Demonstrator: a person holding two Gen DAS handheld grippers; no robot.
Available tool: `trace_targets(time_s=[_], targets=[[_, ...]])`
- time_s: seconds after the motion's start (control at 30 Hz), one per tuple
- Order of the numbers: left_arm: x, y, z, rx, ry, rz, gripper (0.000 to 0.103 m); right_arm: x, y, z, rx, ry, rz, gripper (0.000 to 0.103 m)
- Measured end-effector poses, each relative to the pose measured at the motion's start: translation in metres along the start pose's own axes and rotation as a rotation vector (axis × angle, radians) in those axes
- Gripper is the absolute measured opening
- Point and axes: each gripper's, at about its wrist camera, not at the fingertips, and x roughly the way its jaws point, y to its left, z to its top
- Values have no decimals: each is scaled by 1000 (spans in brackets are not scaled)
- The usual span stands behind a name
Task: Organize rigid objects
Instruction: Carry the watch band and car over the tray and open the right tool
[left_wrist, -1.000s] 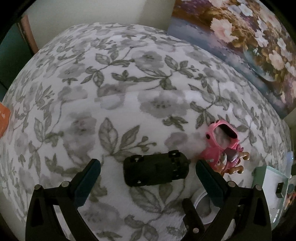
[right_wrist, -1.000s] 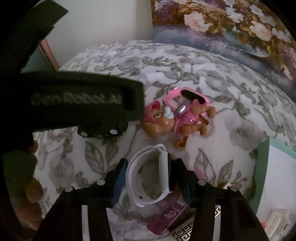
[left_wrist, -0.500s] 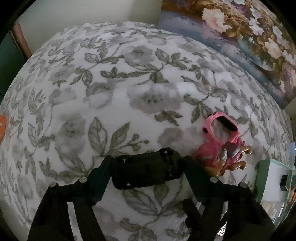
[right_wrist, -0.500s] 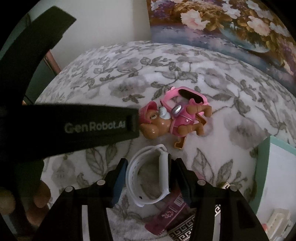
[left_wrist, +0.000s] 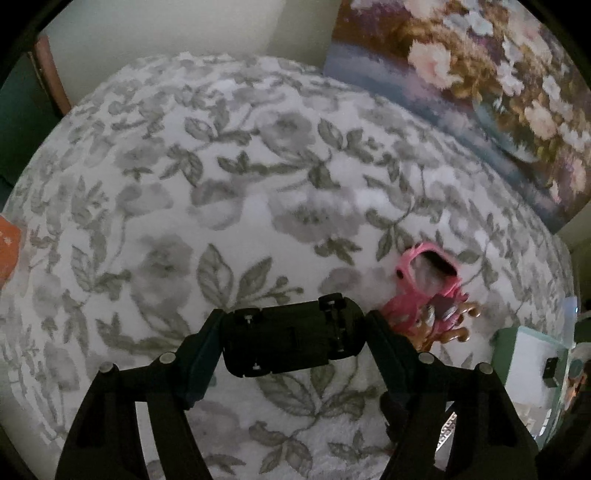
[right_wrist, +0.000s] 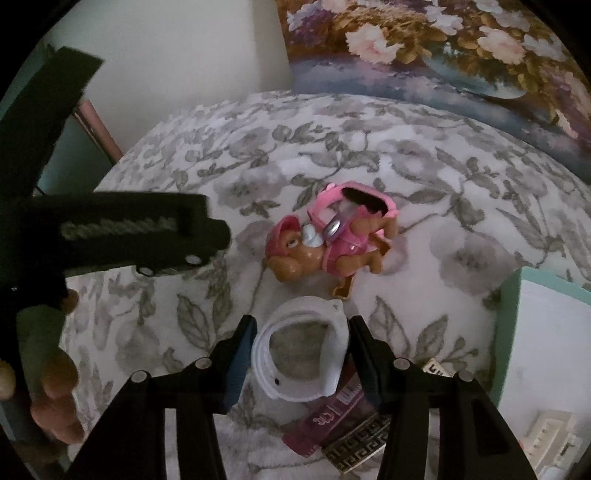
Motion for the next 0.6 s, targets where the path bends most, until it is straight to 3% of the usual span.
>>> trace_targets(time_s=[0.37, 0.6], targets=[[-64, -4, 10, -13, -148, -3, 77, -43, -17, 11, 55, -90, 34, 53], [-100, -19, 8, 11, -230, -17, 77, -101, -53, 25, 123, -190, 8, 53]])
